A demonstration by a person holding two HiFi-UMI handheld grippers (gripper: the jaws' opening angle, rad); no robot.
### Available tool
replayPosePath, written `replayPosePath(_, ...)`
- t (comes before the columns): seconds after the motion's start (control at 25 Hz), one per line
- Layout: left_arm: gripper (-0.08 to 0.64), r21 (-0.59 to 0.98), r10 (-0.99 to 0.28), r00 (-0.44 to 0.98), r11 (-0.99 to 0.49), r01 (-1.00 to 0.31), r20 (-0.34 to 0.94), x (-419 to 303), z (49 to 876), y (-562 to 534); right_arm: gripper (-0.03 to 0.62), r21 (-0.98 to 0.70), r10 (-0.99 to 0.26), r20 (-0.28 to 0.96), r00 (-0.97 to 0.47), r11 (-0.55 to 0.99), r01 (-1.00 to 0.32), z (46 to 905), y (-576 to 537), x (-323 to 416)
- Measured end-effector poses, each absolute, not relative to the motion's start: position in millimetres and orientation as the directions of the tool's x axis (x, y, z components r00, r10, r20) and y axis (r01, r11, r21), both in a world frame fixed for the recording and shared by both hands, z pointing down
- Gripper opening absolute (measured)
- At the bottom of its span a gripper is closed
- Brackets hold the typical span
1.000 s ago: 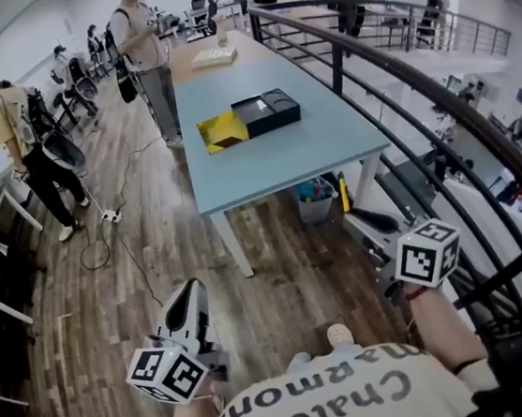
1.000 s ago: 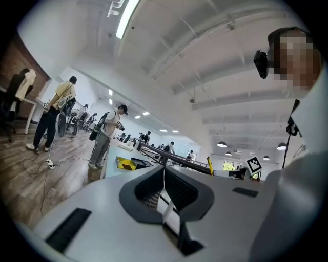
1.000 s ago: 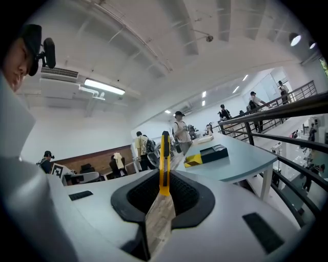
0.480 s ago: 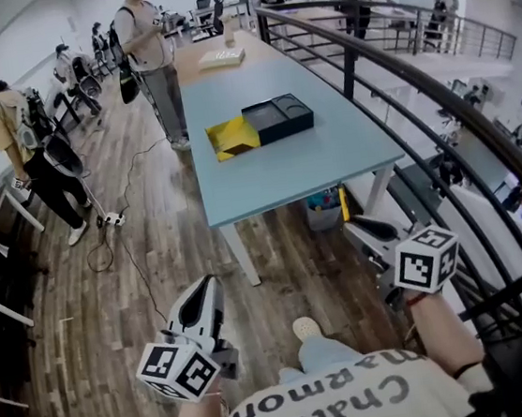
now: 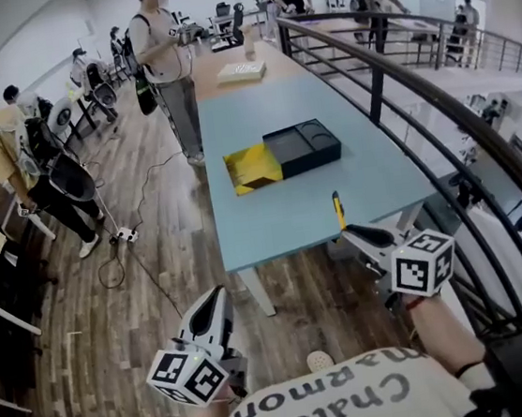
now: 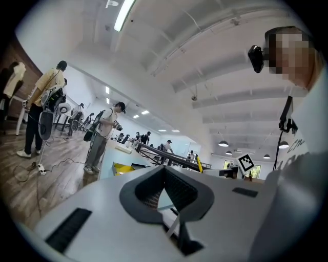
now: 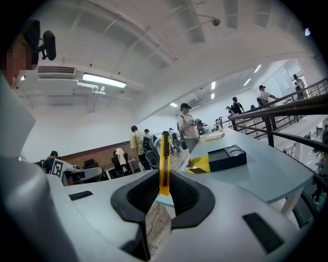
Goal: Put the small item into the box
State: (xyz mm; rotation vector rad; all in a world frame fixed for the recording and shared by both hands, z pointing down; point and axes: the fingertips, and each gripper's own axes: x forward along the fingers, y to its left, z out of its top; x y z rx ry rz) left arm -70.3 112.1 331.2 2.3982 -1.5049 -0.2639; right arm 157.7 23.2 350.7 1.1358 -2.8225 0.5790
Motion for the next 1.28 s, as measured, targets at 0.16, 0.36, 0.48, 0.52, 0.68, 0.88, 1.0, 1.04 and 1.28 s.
replayPosePath(0.16, 0.003, 0.342, -0.906, 0.423, -0.393, -0.853, 0.014, -69, 335, 71, 0.078, -0.313, -0.632, 0.179, -0.754, 0.69, -0.652, 346, -26, 152)
replayPosePath(0.36, 0.003, 0.364, -0.921, 0.389, -0.357, -0.86, 0.015, -72, 341, 28, 0.078, -0.307, -0.593, 0.168, -0.788, 0.728, -0.613, 344, -78, 144)
replayPosePath(0.48, 0.003, 0.382, -0.929, 0.369, -0.334, -0.862, 0.02, -75, 347, 8, 0.078, -0.307, -0.571, 0.173, -0.803, 0.743, -0.595, 350, -100, 137)
replayPosePath(0.52, 0.003, 0.386, -0.931, 0.365, -0.328, -0.862, 0.024, -76, 349, 2, 0.078, -0.309, -0.565, 0.177, -0.806, 0.745, -0.59, 353, -106, 135)
replayPosePath(0.68, 0.003, 0.391, -0.935, 0.353, -0.31, -0.867, 0.042, -83, 353, -11, 0.078, -0.333, -0.542, 0.192, -0.818, 0.748, -0.574, 365, -119, 124)
replayPosePath(0.88, 0.003, 0.39, -0.936, 0.346, -0.296, -0.872, 0.062, -92, 359, -26, 0.078, -0.351, -0.536, 0.2, -0.82, 0.742, -0.571, 373, -135, 113)
replayPosePath(1.0, 0.003, 0.395, -0.936, 0.344, -0.289, -0.872, 0.076, -98, 361, -37, 0.078, -0.366, -0.534, 0.206, -0.82, 0.735, -0.571, 378, -147, 107)
replayPosePath(1.04, 0.003, 0.396, -0.935, 0.344, -0.287, -0.872, 0.082, -101, 362, -41, 0.078, -0.371, -0.532, 0.209, -0.821, 0.733, -0.57, 380, -151, 103)
replayPosePath(1.28, 0.003, 0.404, -0.934, 0.345, -0.283, -0.87, 0.088, -122, 366, -75, 0.078, -0.388, -0.529, 0.21, -0.822, 0.727, -0.567, 389, -183, 82)
